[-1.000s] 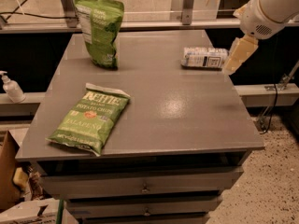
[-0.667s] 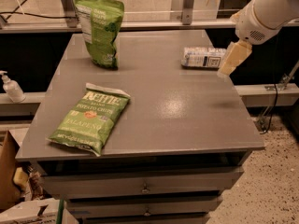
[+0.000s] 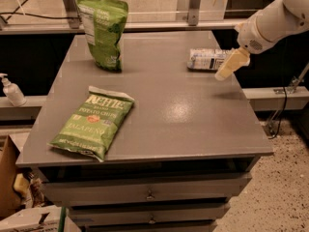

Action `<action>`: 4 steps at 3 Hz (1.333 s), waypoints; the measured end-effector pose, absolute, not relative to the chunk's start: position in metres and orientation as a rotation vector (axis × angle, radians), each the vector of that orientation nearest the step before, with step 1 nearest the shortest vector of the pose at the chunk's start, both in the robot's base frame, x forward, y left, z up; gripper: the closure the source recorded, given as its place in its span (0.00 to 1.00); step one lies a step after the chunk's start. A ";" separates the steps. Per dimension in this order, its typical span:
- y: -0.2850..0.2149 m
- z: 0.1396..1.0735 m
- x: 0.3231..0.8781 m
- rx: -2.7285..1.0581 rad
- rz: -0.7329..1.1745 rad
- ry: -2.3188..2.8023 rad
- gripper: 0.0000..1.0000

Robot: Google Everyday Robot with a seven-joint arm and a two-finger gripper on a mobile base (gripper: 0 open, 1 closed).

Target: Move blue plastic bottle near green jalapeno chip bag

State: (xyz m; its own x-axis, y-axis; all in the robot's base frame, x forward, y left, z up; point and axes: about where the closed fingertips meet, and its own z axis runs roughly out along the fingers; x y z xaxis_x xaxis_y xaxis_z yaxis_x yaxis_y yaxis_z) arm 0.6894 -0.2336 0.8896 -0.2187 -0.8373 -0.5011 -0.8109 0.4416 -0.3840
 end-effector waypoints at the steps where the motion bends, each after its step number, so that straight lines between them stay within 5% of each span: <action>1: -0.237 0.871 0.715 -1.320 -0.029 2.031 0.00; 3: -0.242 0.851 0.751 -1.266 -0.034 2.037 0.00; 4: -0.241 0.842 0.754 -1.251 0.003 2.086 0.17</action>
Offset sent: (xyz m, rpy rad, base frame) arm 0.0748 -0.0204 -0.0358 0.0766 -0.0657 -0.0848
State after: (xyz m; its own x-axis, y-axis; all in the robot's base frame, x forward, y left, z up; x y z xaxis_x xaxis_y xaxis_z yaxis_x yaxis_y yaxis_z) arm 0.7537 -0.2414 0.8423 -0.2936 -0.7752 -0.5593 -0.7767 0.5345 -0.3332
